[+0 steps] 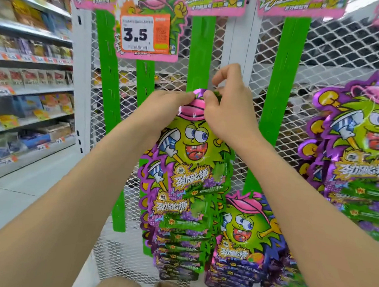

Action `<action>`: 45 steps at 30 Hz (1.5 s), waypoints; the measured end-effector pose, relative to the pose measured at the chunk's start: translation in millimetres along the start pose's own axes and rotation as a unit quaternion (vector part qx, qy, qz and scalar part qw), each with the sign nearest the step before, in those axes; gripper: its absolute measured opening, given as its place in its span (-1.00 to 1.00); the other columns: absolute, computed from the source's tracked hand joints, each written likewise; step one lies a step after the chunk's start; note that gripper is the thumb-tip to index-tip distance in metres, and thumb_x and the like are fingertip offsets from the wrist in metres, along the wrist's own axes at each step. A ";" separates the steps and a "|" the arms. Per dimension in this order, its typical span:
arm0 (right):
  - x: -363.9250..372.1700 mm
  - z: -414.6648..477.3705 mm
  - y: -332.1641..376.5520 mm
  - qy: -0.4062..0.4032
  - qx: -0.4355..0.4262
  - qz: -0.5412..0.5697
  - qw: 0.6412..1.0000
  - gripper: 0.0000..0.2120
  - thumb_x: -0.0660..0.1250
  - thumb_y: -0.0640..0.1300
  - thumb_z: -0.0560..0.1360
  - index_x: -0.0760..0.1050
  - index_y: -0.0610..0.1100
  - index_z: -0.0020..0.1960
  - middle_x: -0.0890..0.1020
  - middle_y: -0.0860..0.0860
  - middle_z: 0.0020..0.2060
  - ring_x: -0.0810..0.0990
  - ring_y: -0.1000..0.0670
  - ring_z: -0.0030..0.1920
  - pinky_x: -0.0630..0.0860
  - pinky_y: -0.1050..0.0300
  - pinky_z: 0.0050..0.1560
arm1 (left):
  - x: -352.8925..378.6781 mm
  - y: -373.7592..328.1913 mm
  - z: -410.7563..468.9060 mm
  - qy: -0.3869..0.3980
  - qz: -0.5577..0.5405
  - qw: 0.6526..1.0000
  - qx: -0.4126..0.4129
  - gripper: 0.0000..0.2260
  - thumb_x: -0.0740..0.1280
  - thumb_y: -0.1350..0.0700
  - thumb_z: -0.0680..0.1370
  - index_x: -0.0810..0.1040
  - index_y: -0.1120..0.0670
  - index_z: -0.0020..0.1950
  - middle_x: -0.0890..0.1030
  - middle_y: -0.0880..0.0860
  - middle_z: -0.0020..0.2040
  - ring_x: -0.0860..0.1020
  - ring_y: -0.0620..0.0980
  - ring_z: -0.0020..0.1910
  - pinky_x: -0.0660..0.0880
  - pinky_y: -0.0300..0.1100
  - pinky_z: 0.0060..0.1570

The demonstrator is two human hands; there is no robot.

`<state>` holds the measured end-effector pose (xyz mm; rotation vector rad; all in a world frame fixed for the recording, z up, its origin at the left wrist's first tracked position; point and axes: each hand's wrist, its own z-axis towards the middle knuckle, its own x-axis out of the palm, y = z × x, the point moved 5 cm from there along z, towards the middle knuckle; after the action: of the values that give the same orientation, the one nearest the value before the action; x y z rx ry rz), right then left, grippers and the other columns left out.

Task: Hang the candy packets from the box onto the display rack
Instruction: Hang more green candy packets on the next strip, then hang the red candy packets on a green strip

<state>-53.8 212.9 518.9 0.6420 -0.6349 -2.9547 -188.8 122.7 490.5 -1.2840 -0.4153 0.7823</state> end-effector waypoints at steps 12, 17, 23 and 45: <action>-5.1 -19.9 12.0 0.012 -0.055 -0.034 0.998 -0.84 0.30 -0.18 0.61 0.33 -0.08 0.12 0.39 0.14 -0.33 0.42 -0.09 -0.28 0.46 -0.15 -0.17 | -1.3 -6.4 -14.3 -0.003 0.016 1.000 -0.018 -0.71 0.52 -0.05 0.39 0.76 0.13 -0.03 0.77 0.24 -0.06 0.73 0.35 0.02 0.61 0.36 0.21; -6.3 -31.0 11.7 0.039 -0.084 -0.030 0.995 -0.82 0.31 -0.18 0.62 0.34 -0.12 0.15 0.44 0.07 -0.37 0.45 -0.12 -0.33 0.47 -0.18 -0.21 | -1.6 -4.2 -25.3 0.012 0.088 0.995 0.034 -0.80 0.48 -0.08 0.48 0.77 0.04 -0.13 0.74 0.28 -0.06 0.71 0.15 -0.12 0.60 0.28 0.23; -5.2 -42.8 -8.0 0.033 -0.039 -0.070 0.996 -0.77 0.38 -0.08 0.62 0.43 -0.09 0.23 0.64 0.01 -0.06 0.55 -0.08 -0.05 0.41 -0.04 0.09 | -4.3 0.4 -43.8 -0.077 0.279 0.929 0.231 -0.86 0.43 0.05 0.64 0.66 -0.01 0.19 0.72 -0.05 -0.01 0.65 -0.16 -0.07 0.57 -0.16 0.06; 81.1 -435.5 -155.3 0.750 0.039 -0.205 0.628 -0.83 0.27 -0.15 0.59 0.53 -0.23 -0.09 0.62 -0.19 -0.13 0.63 -0.22 -0.15 0.56 0.02 -0.24 | 92.5 513.0 -244.0 0.342 0.464 0.758 -0.306 -0.58 0.47 -0.12 0.38 0.65 -0.03 0.20 0.68 0.06 0.17 0.66 0.16 0.17 0.62 0.04 0.20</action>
<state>55.4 177.6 63.7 2.8588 -0.3353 -1.4191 -107.3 62.2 -76.0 -2.3369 0.7082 0.9259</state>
